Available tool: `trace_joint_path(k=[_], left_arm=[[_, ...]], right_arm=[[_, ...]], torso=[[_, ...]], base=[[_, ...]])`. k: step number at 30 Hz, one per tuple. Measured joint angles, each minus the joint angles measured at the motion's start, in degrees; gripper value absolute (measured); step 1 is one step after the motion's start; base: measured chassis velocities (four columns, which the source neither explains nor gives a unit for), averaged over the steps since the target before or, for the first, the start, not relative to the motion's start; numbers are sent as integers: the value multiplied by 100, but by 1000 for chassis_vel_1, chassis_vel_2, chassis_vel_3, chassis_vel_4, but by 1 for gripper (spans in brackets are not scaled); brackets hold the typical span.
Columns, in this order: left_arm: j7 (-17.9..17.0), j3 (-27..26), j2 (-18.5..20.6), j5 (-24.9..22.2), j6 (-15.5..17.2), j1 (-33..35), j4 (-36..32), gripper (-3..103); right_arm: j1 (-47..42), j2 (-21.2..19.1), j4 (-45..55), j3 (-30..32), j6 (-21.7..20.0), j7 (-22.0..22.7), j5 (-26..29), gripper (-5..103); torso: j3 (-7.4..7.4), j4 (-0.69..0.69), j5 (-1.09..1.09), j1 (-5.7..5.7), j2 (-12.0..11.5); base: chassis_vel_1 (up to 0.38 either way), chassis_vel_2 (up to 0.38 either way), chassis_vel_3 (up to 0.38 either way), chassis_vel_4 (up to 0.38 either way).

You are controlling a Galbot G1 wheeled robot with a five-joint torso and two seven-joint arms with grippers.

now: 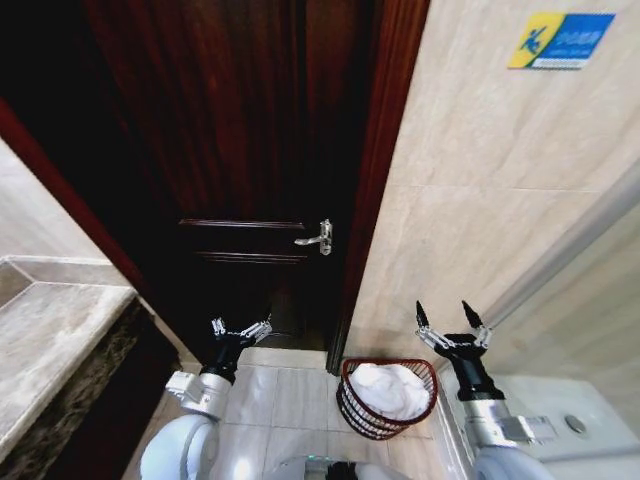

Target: Discard the used towel into the hamper.

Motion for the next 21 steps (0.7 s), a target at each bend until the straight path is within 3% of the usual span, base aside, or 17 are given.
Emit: trace_joint_path(k=[21], left_arm=[[0, 0, 0, 0, 0, 0, 0, 100]], right_arm=[[0, 0, 0, 0, 0, 1, 0, 100]], torso=[[0, 0, 0, 0, 0]], base=[[-9, -9, 8, 9]])
